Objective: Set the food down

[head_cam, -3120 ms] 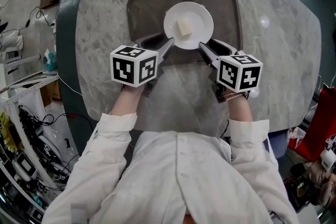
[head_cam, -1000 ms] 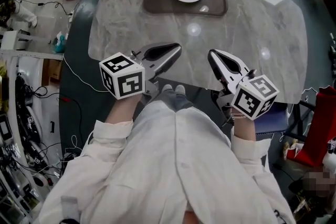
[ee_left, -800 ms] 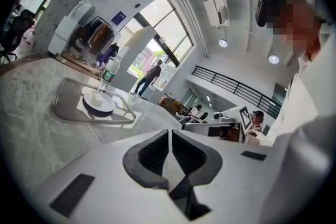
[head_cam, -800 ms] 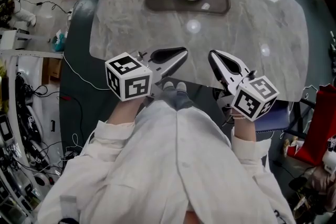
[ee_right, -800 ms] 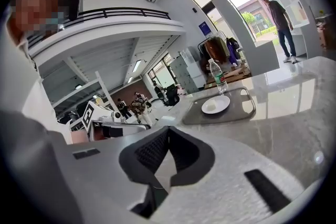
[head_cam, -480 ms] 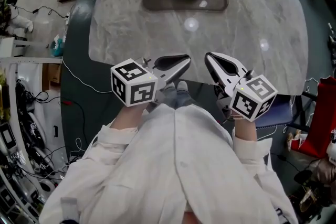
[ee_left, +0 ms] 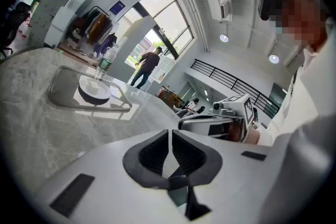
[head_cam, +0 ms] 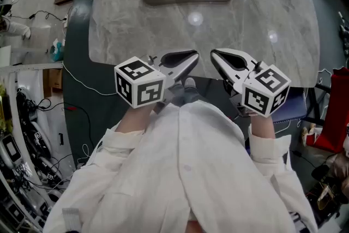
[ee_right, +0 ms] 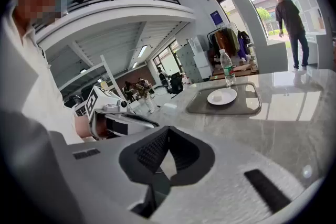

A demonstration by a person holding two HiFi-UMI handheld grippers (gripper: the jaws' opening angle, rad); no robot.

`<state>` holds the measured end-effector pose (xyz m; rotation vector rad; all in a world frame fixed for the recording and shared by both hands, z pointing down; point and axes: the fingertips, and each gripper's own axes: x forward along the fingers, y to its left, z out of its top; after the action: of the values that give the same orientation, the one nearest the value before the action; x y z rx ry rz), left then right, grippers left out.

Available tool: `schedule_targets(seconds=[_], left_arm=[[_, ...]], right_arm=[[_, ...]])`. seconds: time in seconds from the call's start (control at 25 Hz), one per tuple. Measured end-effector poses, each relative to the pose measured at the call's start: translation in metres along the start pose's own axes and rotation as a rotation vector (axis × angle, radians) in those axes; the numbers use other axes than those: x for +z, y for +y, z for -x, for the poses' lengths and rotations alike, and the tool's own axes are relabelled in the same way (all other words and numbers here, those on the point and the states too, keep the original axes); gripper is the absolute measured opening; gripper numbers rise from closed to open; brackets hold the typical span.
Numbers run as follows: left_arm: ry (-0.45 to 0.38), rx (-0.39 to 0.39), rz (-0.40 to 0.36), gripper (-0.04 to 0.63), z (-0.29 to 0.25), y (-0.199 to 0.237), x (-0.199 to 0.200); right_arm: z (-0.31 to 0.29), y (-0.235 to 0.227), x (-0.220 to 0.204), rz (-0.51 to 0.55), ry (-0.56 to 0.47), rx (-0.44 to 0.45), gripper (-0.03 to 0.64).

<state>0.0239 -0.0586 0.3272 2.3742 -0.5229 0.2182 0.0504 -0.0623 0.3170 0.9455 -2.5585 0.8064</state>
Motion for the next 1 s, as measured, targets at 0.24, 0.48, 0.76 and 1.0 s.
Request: schedule_targets(seconds=[0.24,0.48,0.76,1.0], left_arm=[[-0.019,0.005,0.023,0.032,0.004,0.006,-0.002],[-0.014,0.0,0.026,0.032,0.007,0.003,-0.005],[0.022,-0.012,0.027,0.032,0.001,-0.002,-0.018],[0.026,-0.025,0.023,0.032,0.001,-0.004,-0.018]], right_arm=[[0.003,0.001,-0.003,0.039,0.048,0.03,0.003],[0.004,0.006,-0.006,0.06,0.072,0.049,0.003],[0.01,0.015,-0.012,0.127,0.109,0.105,0.003],[0.012,0.019,-0.011,0.157,0.128,0.111,0.003]])
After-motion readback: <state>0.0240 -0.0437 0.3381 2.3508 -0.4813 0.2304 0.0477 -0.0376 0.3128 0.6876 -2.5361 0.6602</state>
